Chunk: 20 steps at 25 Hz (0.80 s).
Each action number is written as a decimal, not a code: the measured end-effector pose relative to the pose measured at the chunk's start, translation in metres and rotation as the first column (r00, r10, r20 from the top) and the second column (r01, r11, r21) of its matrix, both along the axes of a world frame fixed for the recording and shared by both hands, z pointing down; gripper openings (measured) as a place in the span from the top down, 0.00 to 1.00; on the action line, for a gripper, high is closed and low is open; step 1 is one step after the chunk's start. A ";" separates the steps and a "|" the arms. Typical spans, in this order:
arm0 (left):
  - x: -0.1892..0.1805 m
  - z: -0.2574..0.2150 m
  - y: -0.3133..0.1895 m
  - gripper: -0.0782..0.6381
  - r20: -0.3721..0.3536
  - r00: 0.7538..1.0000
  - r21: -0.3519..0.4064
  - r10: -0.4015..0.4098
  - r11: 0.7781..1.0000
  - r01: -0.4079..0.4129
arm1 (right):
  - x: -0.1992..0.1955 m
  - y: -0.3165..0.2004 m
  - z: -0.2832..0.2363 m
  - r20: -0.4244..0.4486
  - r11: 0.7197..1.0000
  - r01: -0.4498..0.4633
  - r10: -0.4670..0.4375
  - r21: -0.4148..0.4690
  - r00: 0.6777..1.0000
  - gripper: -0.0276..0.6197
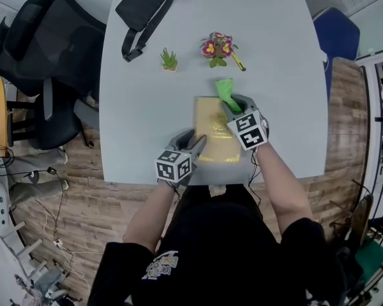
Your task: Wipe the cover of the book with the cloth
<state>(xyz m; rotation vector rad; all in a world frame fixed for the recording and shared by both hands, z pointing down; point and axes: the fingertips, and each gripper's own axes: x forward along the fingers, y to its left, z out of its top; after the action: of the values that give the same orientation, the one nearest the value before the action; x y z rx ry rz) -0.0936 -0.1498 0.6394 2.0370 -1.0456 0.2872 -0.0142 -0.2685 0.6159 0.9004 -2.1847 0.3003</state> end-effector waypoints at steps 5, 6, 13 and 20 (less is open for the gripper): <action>0.000 0.000 0.000 0.60 0.000 1.000 0.000 0.001 1.000 -0.001 | 0.014 -0.002 -0.003 0.015 0.999 -0.037 0.037 0.007 0.999 0.81; 0.000 0.000 0.000 0.60 0.001 1.000 0.001 0.000 1.000 0.000 | 0.017 -0.002 -0.003 0.015 0.999 -0.043 0.043 0.006 0.999 0.81; 0.000 0.001 0.000 0.60 0.004 1.000 0.008 -0.004 1.000 0.004 | 0.037 0.001 -0.002 0.011 0.997 -0.082 0.082 0.002 0.997 0.81; -0.001 0.001 -0.001 0.60 0.007 1.000 0.012 -0.006 1.000 0.006 | 0.050 0.009 -0.002 0.017 0.993 -0.118 0.118 -0.009 0.993 0.81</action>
<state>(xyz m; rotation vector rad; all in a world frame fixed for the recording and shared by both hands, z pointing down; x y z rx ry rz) -0.0945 -0.1510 0.6399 2.0447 -1.0604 0.2859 0.0357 -0.2595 0.6144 1.0282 -2.1490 0.3747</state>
